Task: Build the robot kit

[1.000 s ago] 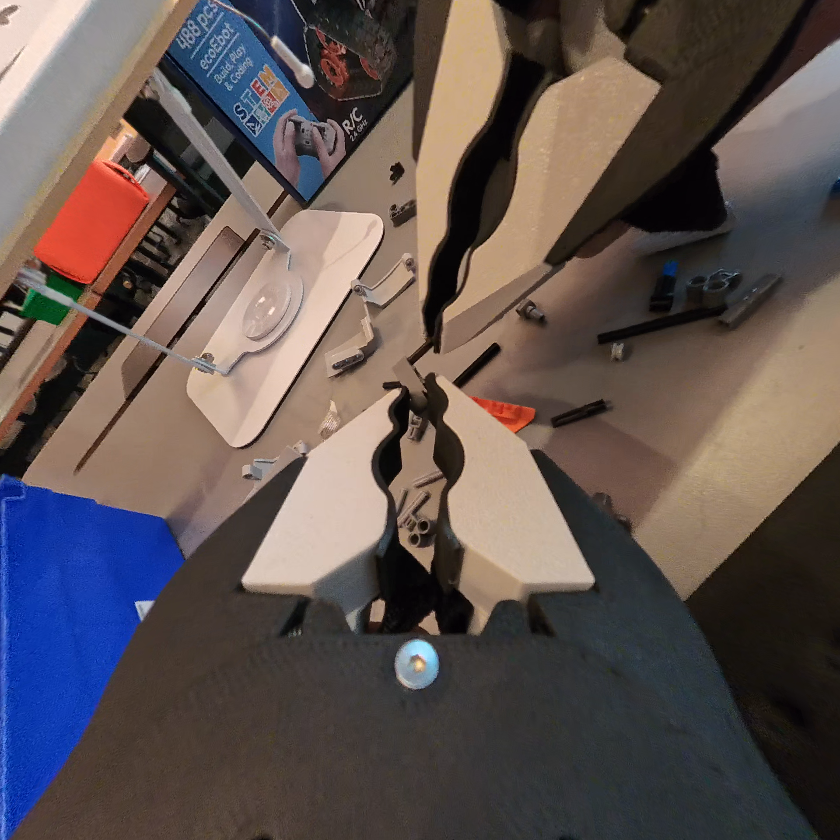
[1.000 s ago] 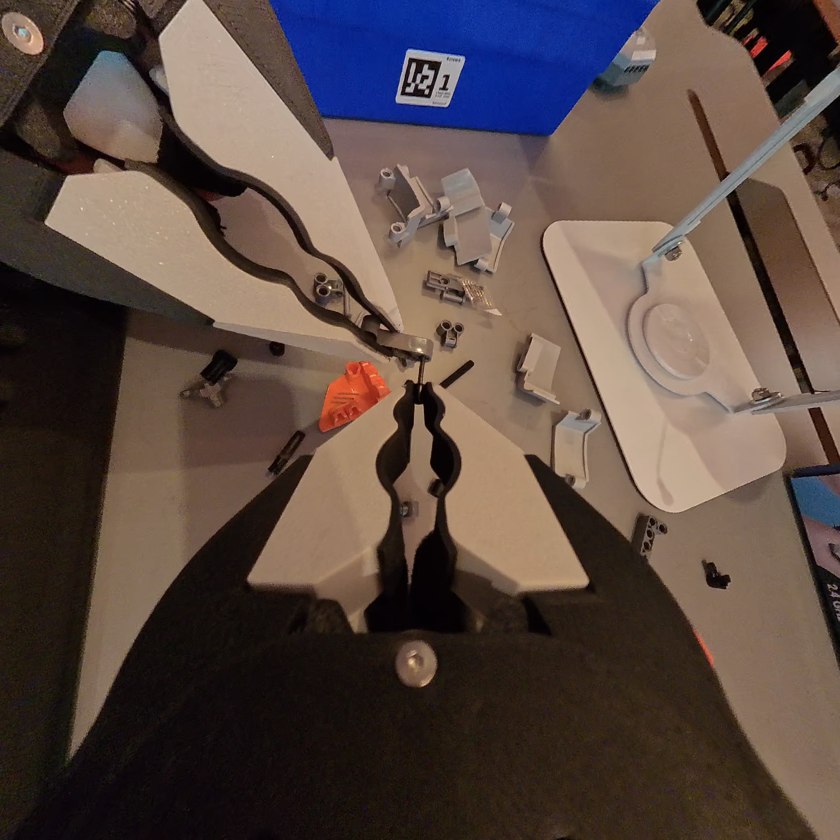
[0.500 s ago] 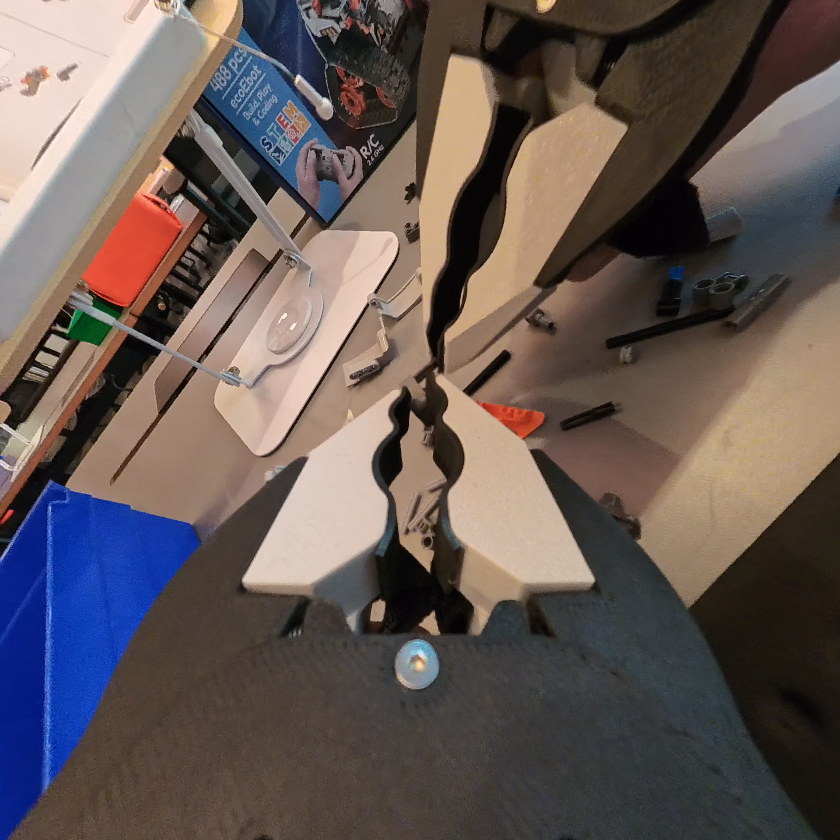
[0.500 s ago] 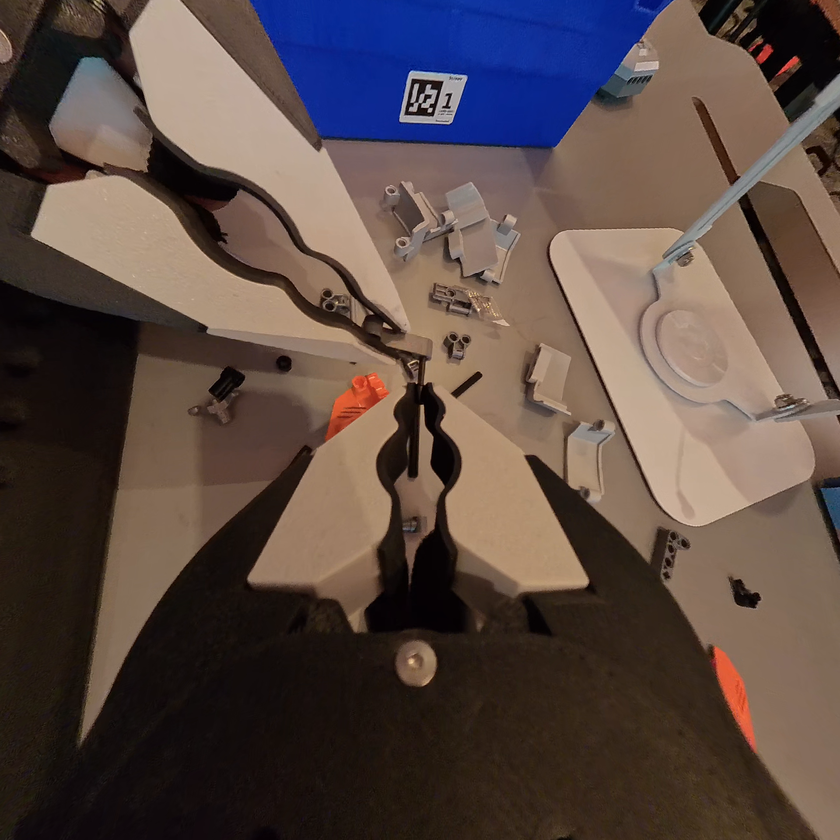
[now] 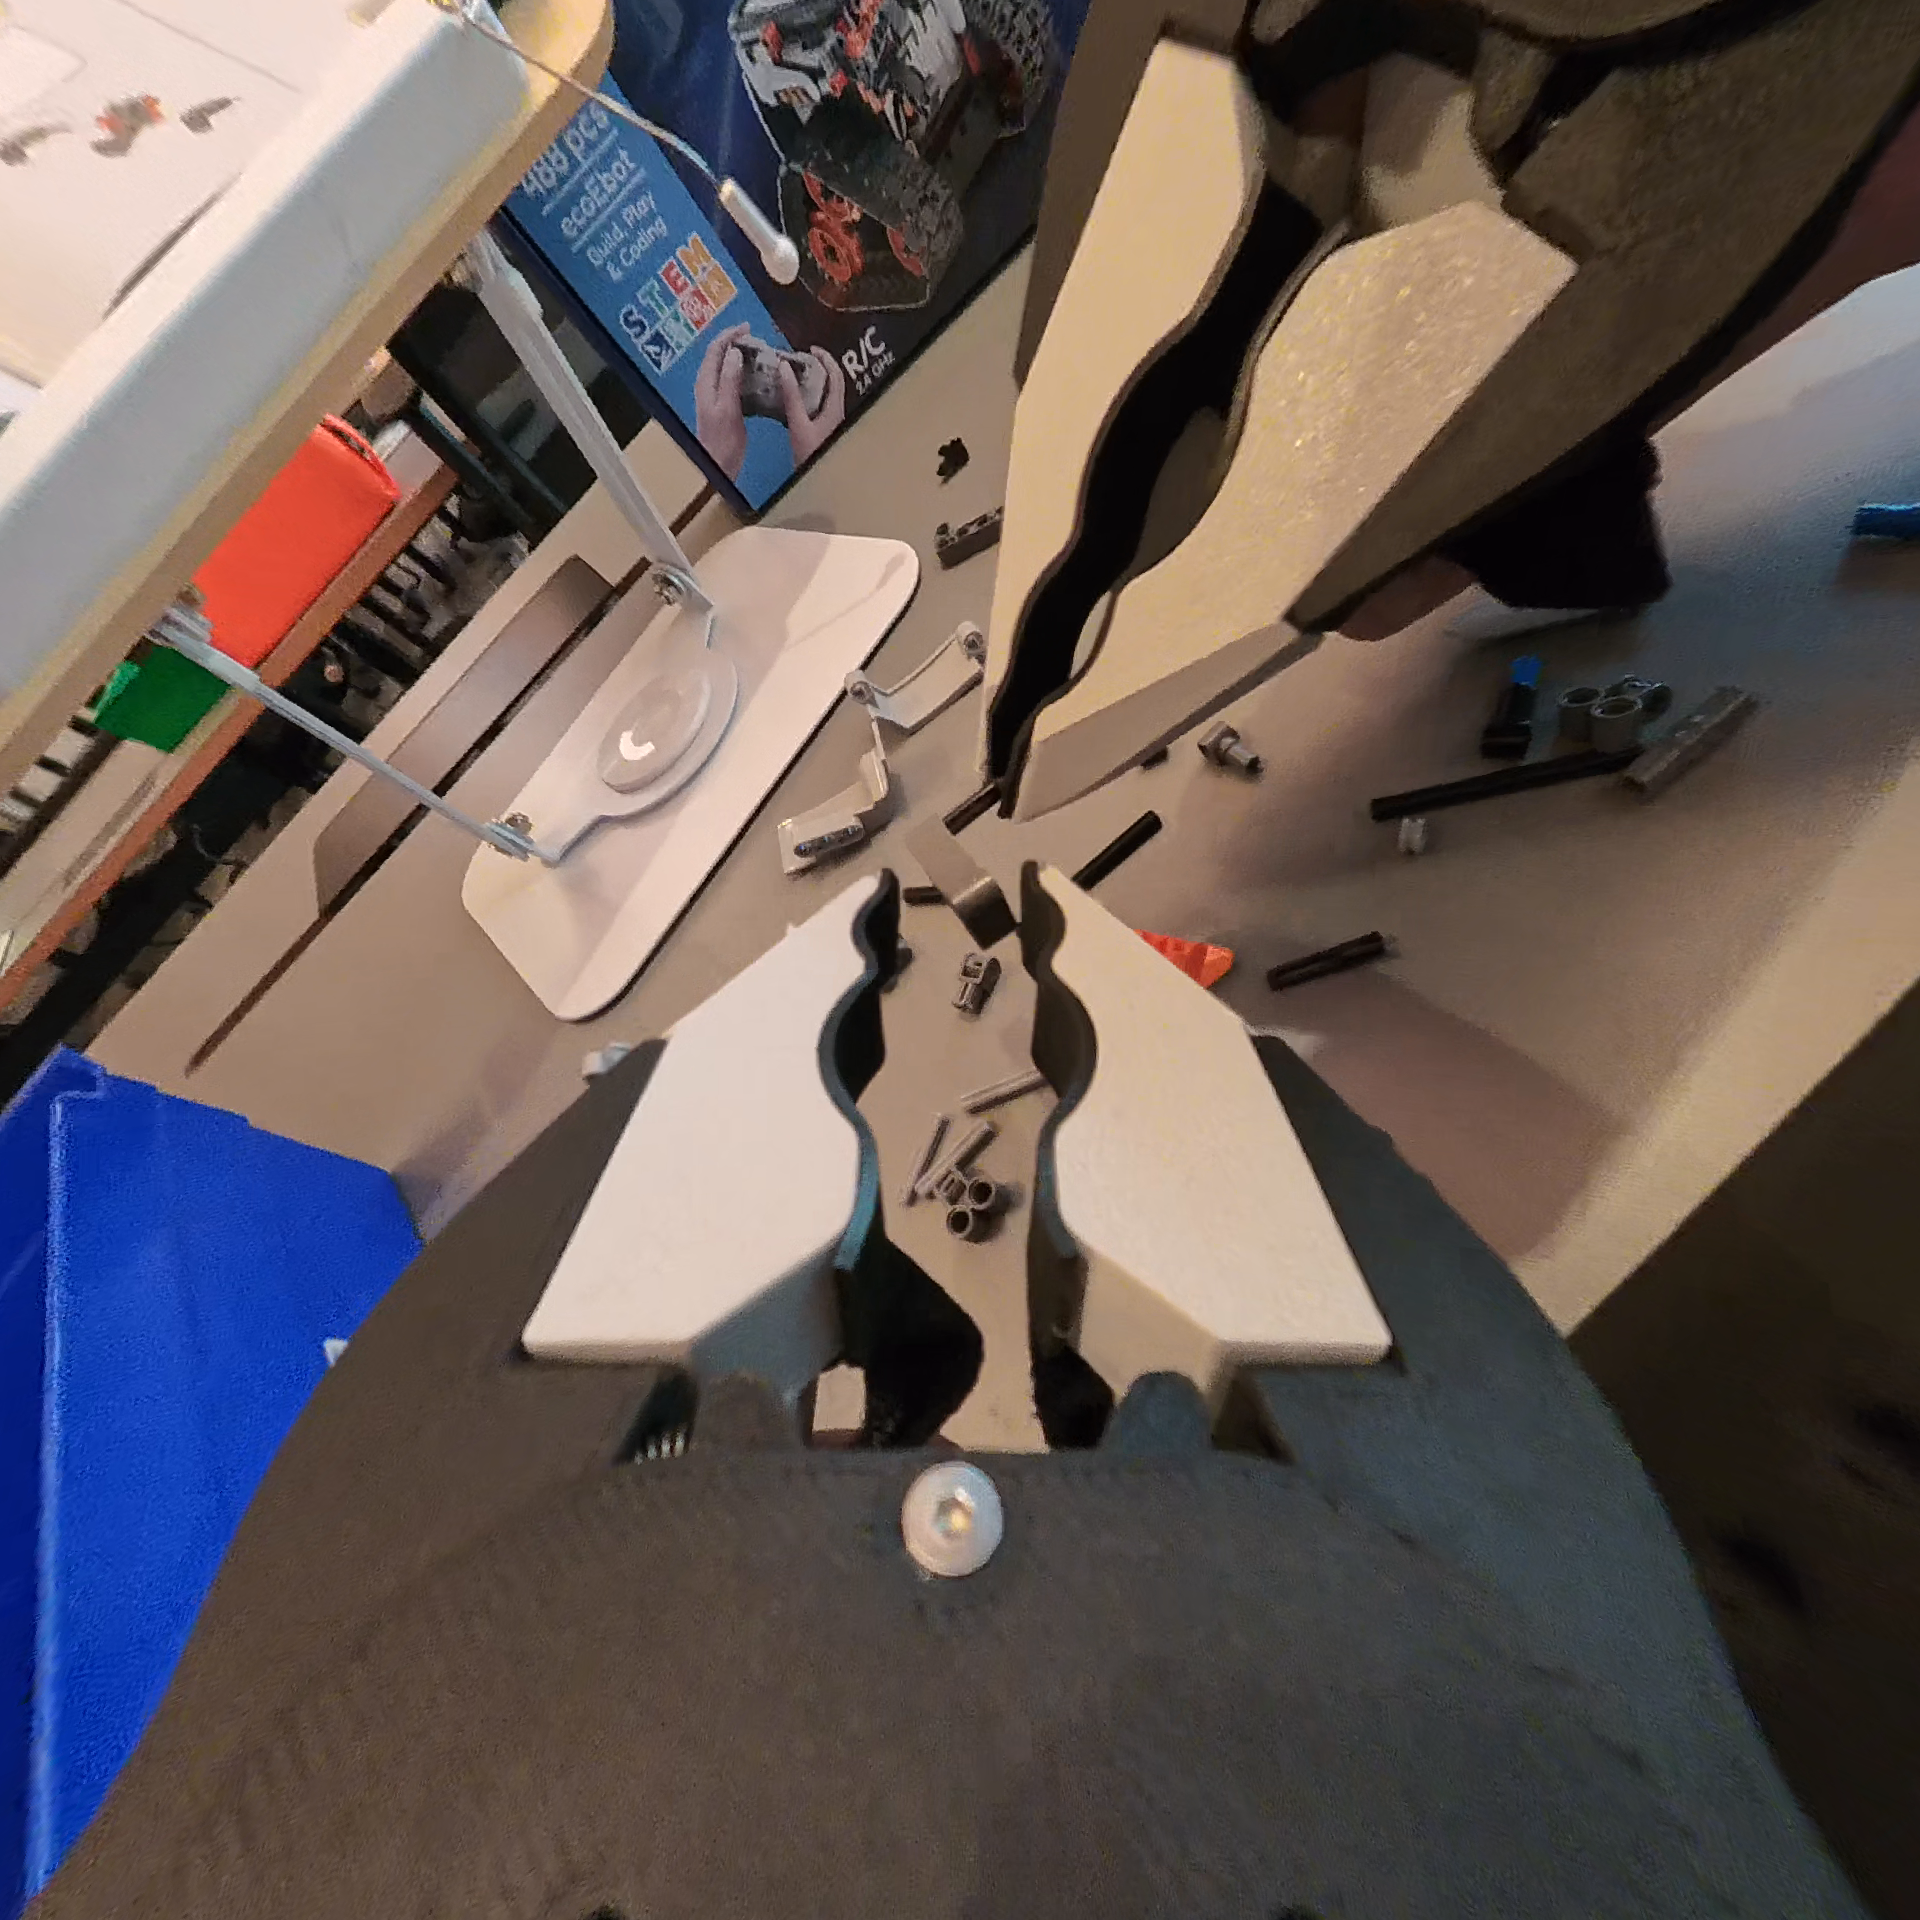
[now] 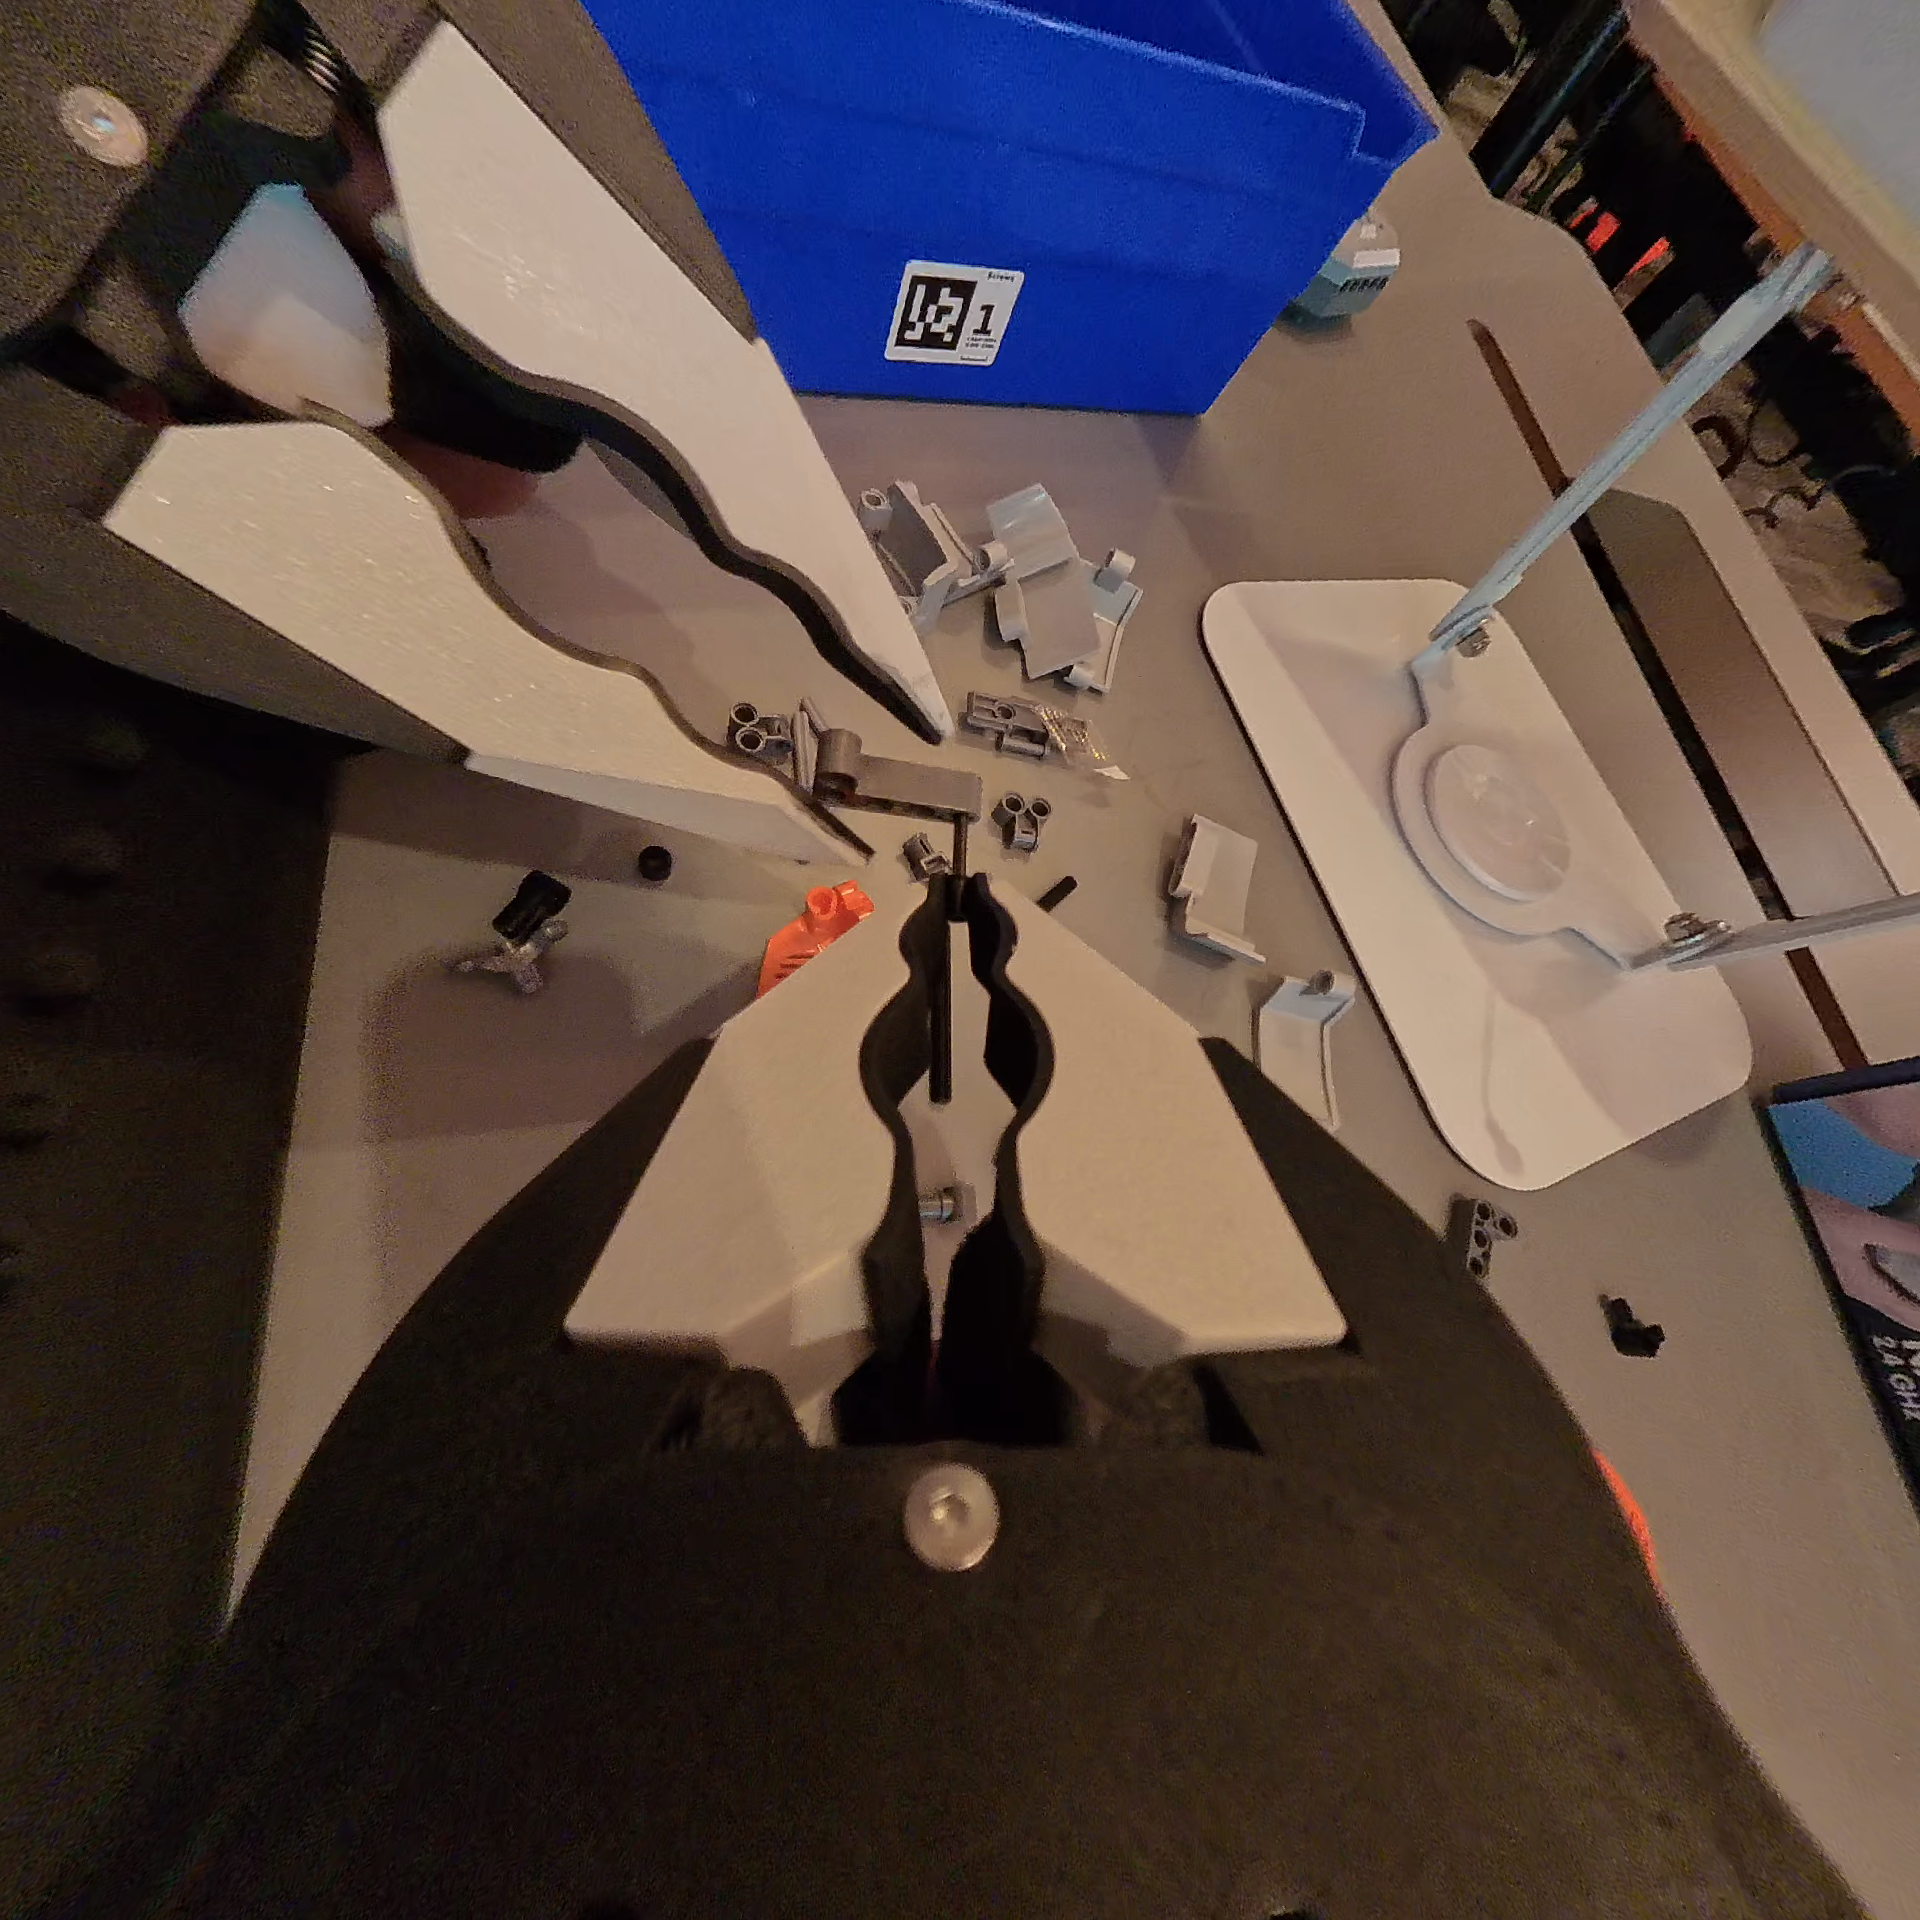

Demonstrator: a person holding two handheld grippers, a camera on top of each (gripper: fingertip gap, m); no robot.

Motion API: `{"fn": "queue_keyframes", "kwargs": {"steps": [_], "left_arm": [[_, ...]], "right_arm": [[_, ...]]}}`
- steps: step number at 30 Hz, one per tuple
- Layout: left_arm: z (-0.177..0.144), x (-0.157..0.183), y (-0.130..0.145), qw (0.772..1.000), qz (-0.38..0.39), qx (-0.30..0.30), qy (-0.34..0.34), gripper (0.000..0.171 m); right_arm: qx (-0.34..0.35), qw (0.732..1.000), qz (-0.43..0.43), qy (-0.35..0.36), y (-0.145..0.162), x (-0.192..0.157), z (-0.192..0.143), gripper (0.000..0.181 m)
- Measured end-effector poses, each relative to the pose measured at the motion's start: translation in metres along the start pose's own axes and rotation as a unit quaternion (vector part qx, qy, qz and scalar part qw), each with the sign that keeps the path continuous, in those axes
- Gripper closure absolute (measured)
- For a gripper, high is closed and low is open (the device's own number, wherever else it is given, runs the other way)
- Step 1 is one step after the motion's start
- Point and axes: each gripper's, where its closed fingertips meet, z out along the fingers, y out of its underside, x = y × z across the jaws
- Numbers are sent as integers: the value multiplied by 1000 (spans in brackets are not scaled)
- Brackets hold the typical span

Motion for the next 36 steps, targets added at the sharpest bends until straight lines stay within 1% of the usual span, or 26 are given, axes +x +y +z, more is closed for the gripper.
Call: {"fn": "queue_keyframes", "kwargs": {"steps": [1,3,7,12,20,26,33,36], "left_arm": [[1,-1,2,1000,1,-8,-4,150],[3,2,2,1000,-2,-12,3,157],[3,-1,5,1000,15,-19,-8,160],[2,-3,5,999,36,-19,-21,161],[0,-4,4,999,37,-14,-26,162],[-1,-3,3,999,45,-8,-24,162],[-5,1,0,999,44,16,-1,162],[-5,0,0,998,53,14,-9,162]], "right_arm": [[1,1000,-5,5,-1,-1,0,180],[3,1000,-13,16,-3,-1,0,180],[7,1000,-9,25,-4,-2,1,181],[15,1000,2,25,-5,-3,3,181],[23,999,23,17,-7,-3,4,181],[34,998,59,-13,-8,-5,4,181],[59,996,44,-51,-12,-9,4,181],[61,995,53,-58,-12,-9,4,181]]}}
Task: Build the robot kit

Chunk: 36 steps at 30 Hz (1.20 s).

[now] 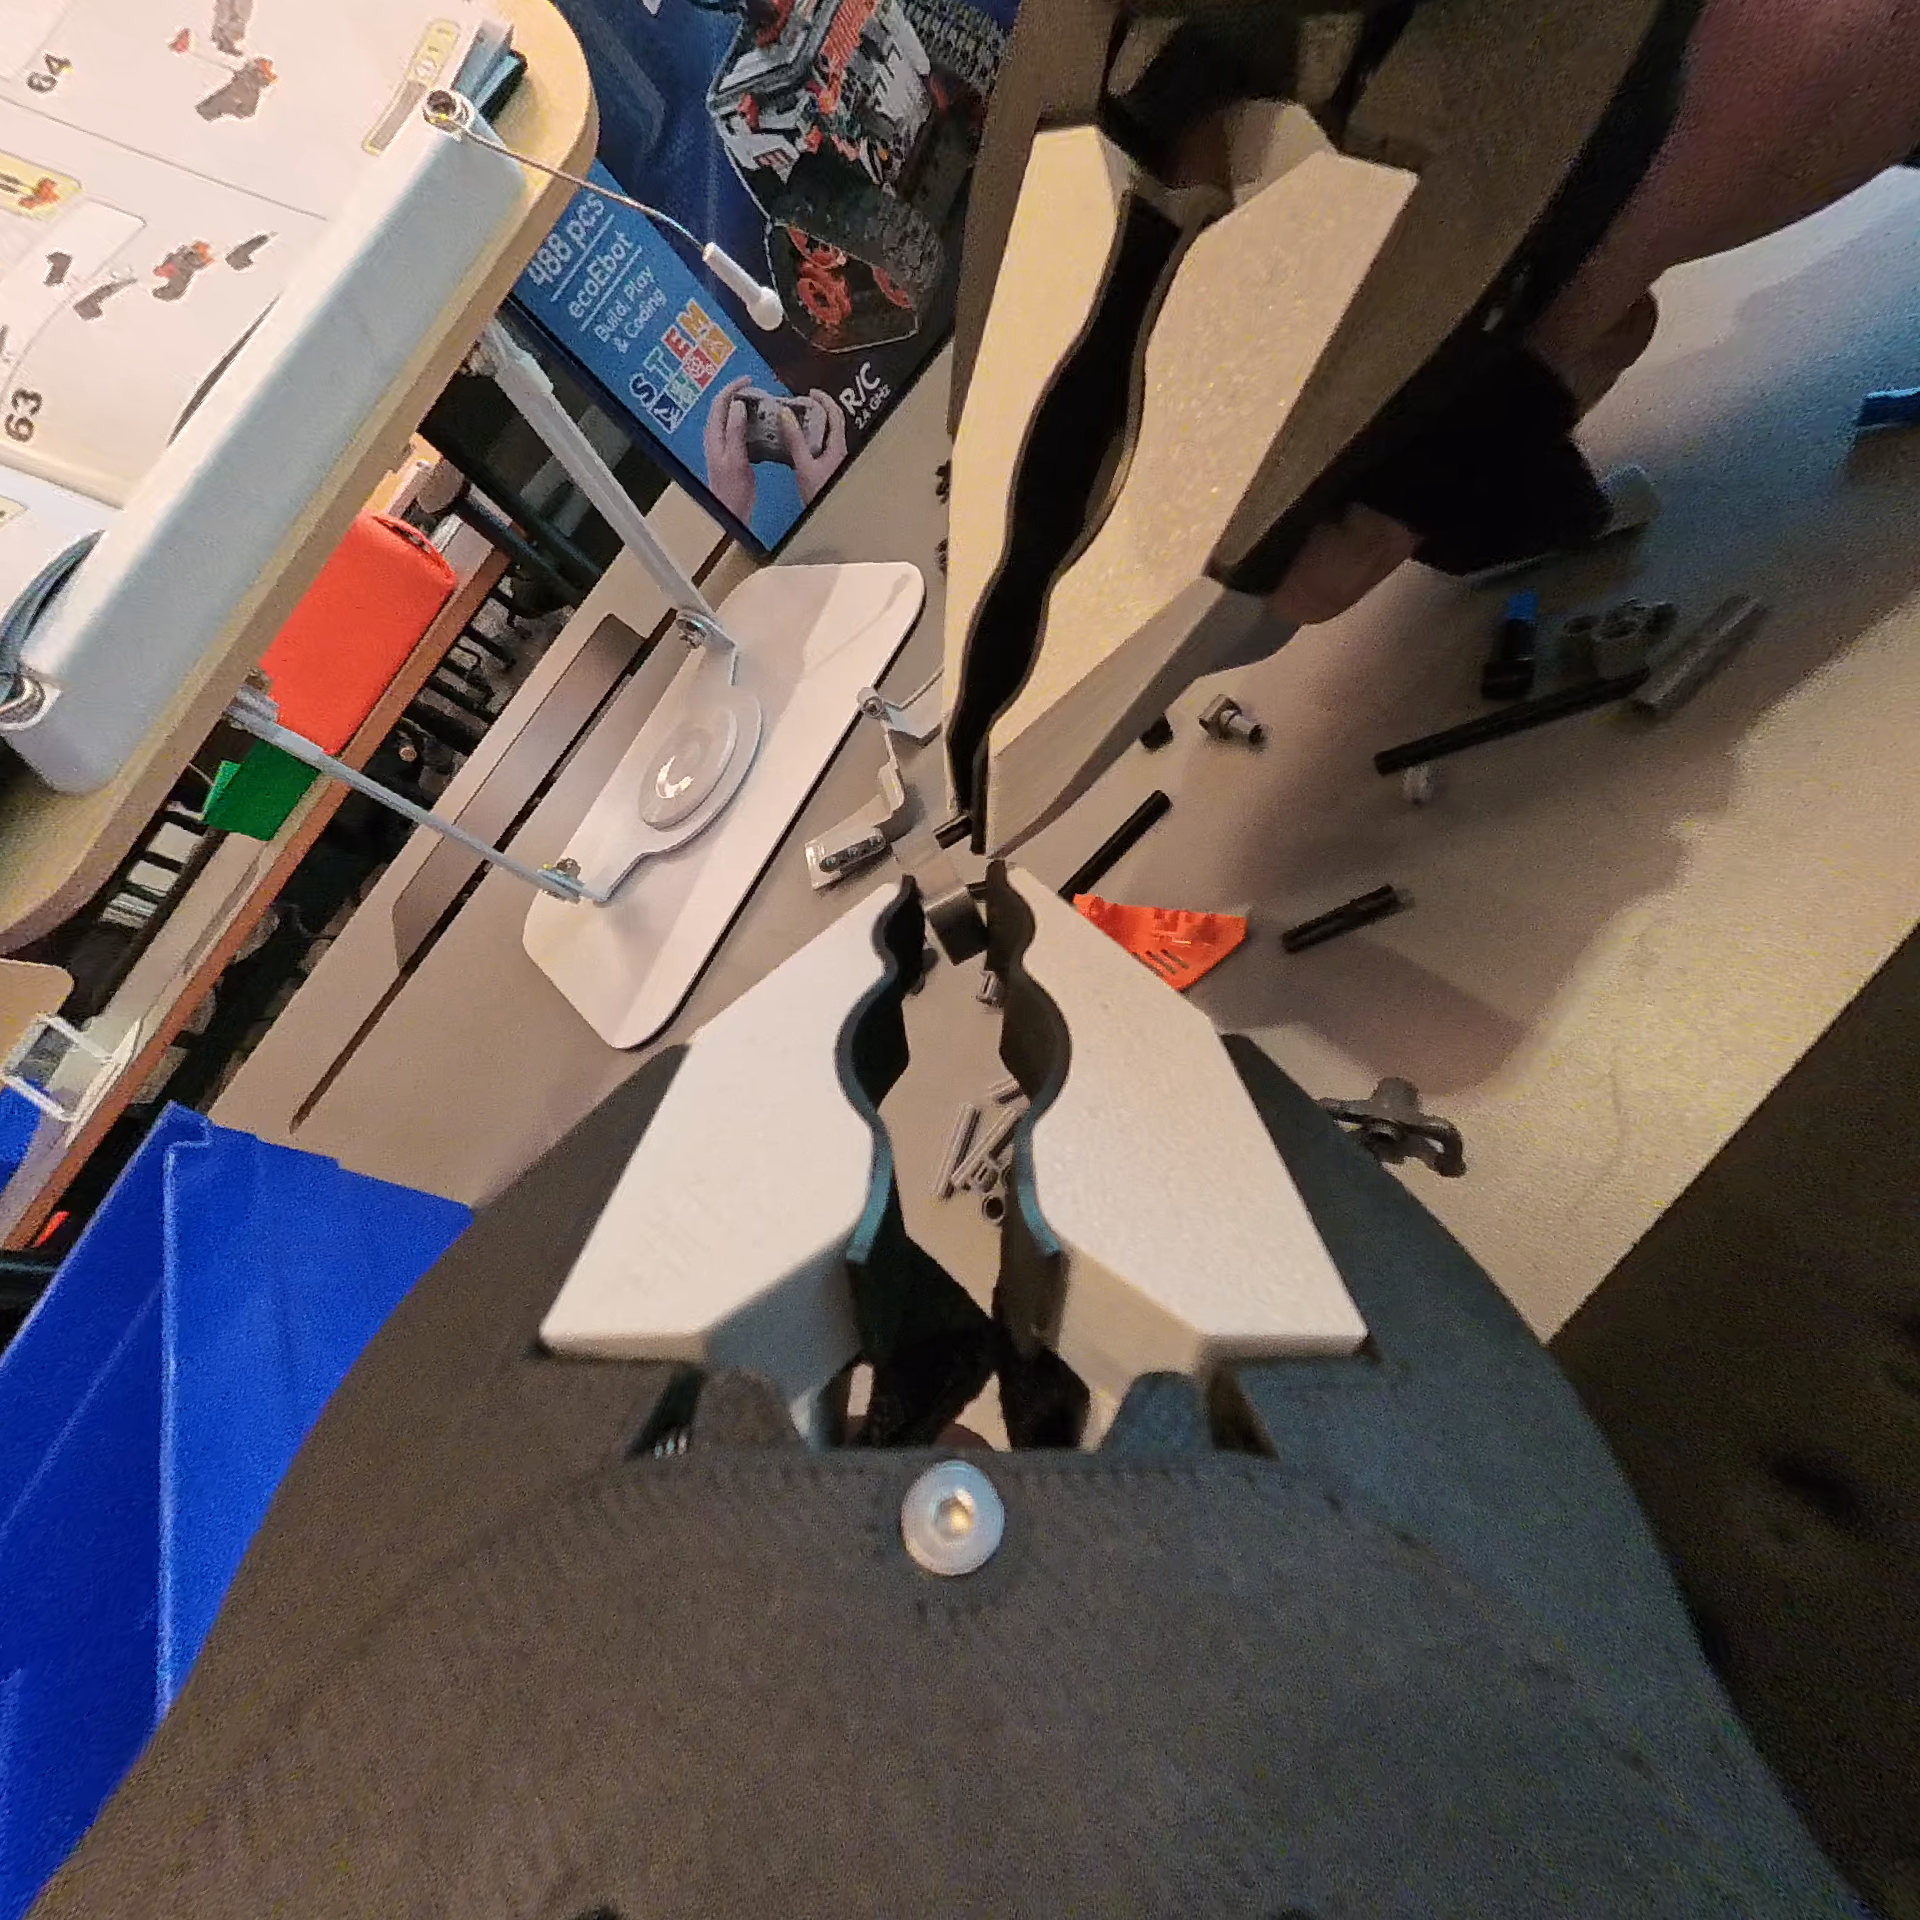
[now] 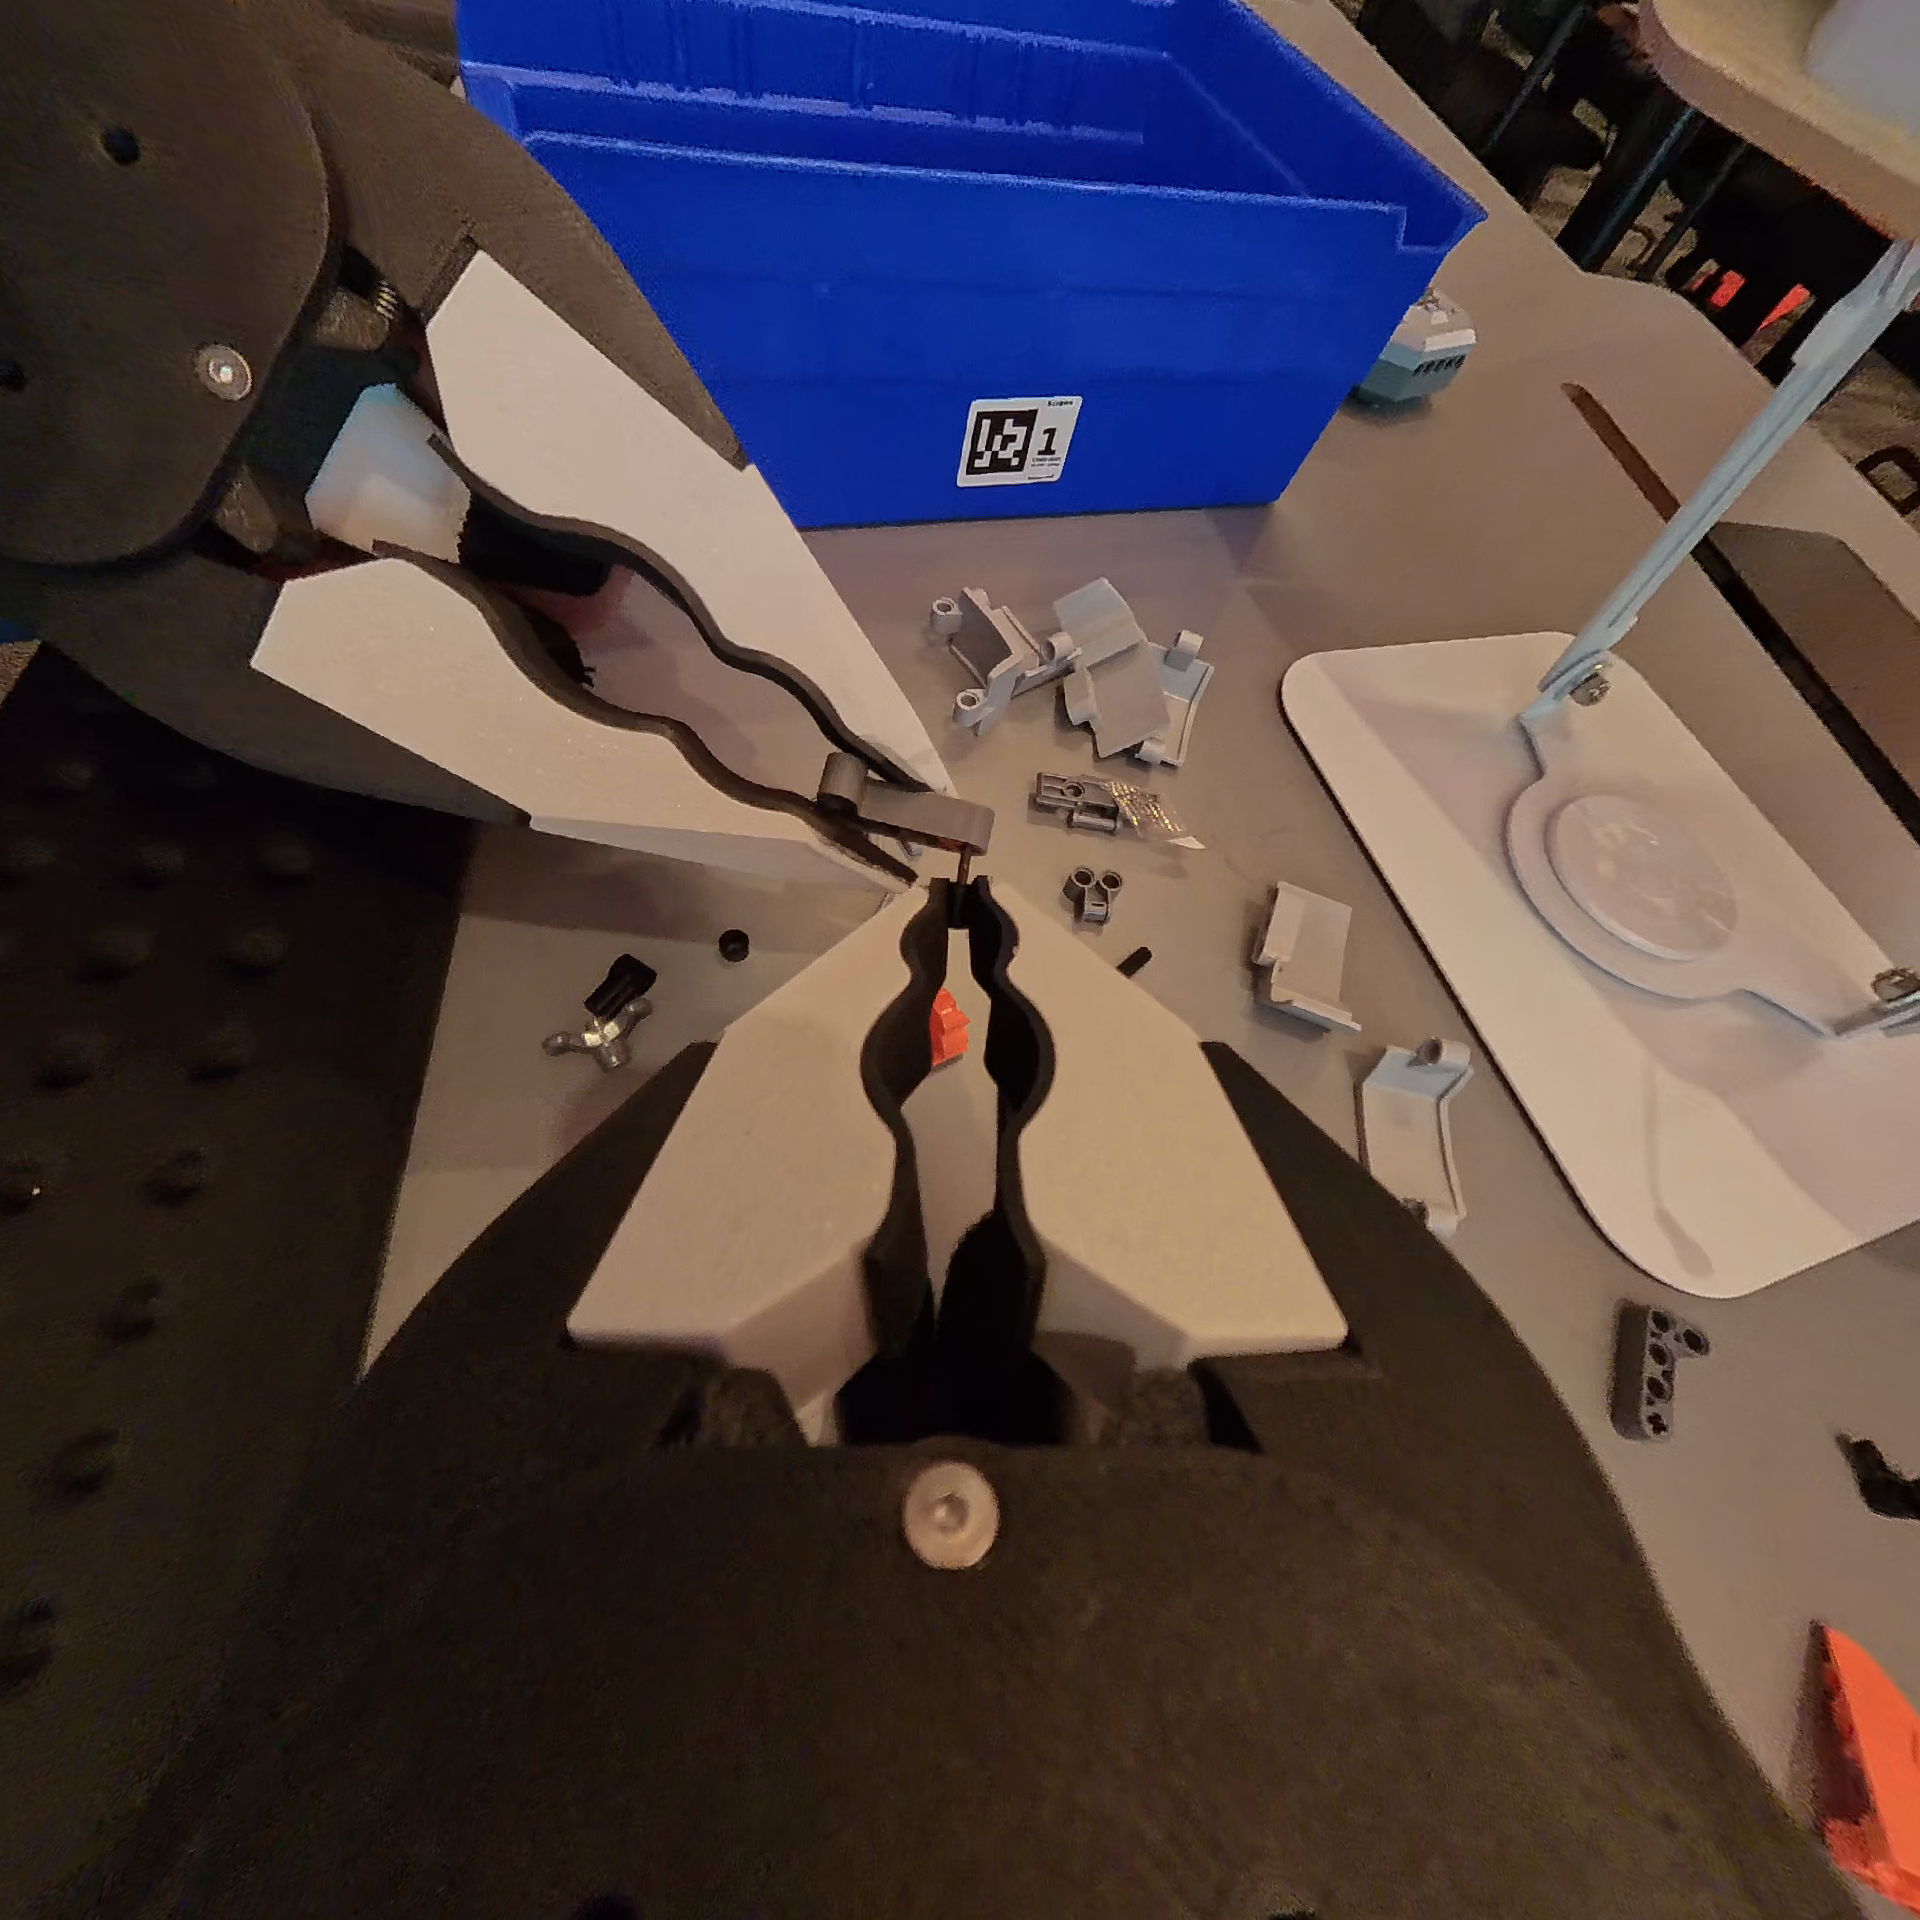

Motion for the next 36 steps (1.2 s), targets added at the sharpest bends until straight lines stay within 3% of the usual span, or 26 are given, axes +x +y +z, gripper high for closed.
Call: {"fn": "queue_keyframes", "kwargs": {"steps": [11,23,36], "left_arm": [[-6,-12,-8,999,-21,30,-18,166],[-12,-19,-12,998,-25,42,-33,166],[-23,-21,-26,989,-93,115,29,166]], "right_arm": [[2,1000,-19,9,-10,-2,-4,174],[7,999,-24,28,-23,-2,-6,178],[28,990,-139,-21,-42,-5,-23,158]]}}
